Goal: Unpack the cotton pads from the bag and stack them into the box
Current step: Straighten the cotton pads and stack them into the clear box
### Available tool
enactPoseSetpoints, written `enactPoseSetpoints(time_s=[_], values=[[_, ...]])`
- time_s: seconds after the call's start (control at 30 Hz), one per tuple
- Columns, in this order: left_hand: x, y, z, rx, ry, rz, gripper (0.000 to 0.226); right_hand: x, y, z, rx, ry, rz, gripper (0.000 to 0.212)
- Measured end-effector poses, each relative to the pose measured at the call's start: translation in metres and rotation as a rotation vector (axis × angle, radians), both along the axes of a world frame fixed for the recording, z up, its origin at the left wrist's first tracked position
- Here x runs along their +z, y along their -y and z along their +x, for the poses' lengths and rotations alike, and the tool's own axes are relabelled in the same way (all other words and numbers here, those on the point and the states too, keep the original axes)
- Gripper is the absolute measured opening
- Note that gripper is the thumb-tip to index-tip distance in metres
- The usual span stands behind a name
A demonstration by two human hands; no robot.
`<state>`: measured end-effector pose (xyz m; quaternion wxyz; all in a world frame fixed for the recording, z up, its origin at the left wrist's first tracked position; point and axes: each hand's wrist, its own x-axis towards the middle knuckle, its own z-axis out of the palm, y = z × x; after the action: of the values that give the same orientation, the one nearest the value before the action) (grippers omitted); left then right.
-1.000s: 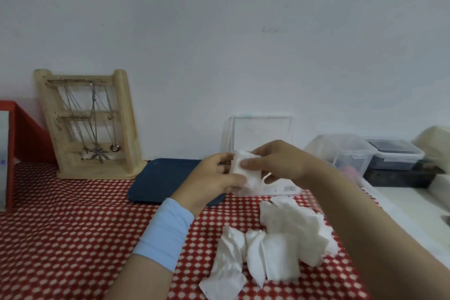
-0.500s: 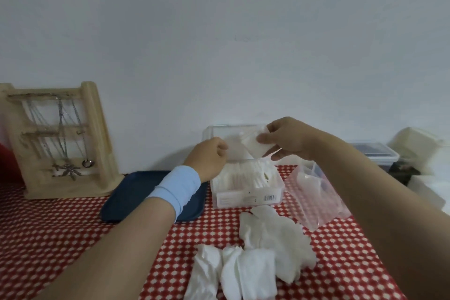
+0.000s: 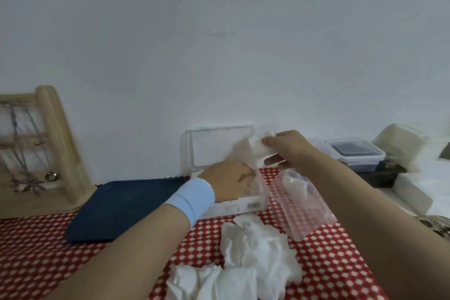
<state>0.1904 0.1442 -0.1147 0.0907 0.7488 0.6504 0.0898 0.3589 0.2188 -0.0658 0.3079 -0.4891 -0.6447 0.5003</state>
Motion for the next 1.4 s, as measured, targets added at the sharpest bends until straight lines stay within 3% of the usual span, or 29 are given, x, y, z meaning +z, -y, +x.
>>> enactPoseSetpoints(time_s=[0.23,0.33,0.4,0.5,0.6,0.8,0.97,1.1,1.3,1.4], values=[[0.004,-0.004,-0.010,0.068,0.103,0.130,0.031,-0.002,0.007,-0.008,0.043,-0.010,-0.001,0.015],[0.016,0.020,-0.039,0.176,0.119,0.249,0.022,0.004,0.019,-0.017,0.131,0.010,0.030,0.017],[0.020,0.042,-0.059,0.220,0.108,0.215,0.016,0.008,0.029,-0.029,0.223,0.049,0.052,0.025],[0.016,0.062,-0.075,0.218,0.044,0.056,0.019,0.010,0.047,-0.049,0.412,0.204,0.113,0.023],[0.006,0.059,-0.079,0.262,0.129,0.060,0.023,0.005,0.059,-0.064,0.497,0.329,0.138,0.013],[0.006,0.069,-0.083,0.303,0.318,0.089,0.051,0.001,0.065,-0.080,0.416,0.618,0.237,0.018],[0.001,0.081,-0.088,0.334,0.391,0.061,0.040,0.010,0.082,-0.099,0.329,1.070,0.573,0.025],[-0.005,0.087,-0.078,0.369,0.455,0.102,0.037,0.011,0.093,-0.115,0.332,1.312,0.604,0.026],[-0.008,0.092,-0.076,0.357,0.481,0.111,0.043,-0.004,0.099,-0.128,0.262,1.162,0.467,0.034],[-0.010,0.095,-0.079,0.355,0.505,0.105,0.041,0.009,0.106,-0.117,0.345,0.931,0.155,0.036]])
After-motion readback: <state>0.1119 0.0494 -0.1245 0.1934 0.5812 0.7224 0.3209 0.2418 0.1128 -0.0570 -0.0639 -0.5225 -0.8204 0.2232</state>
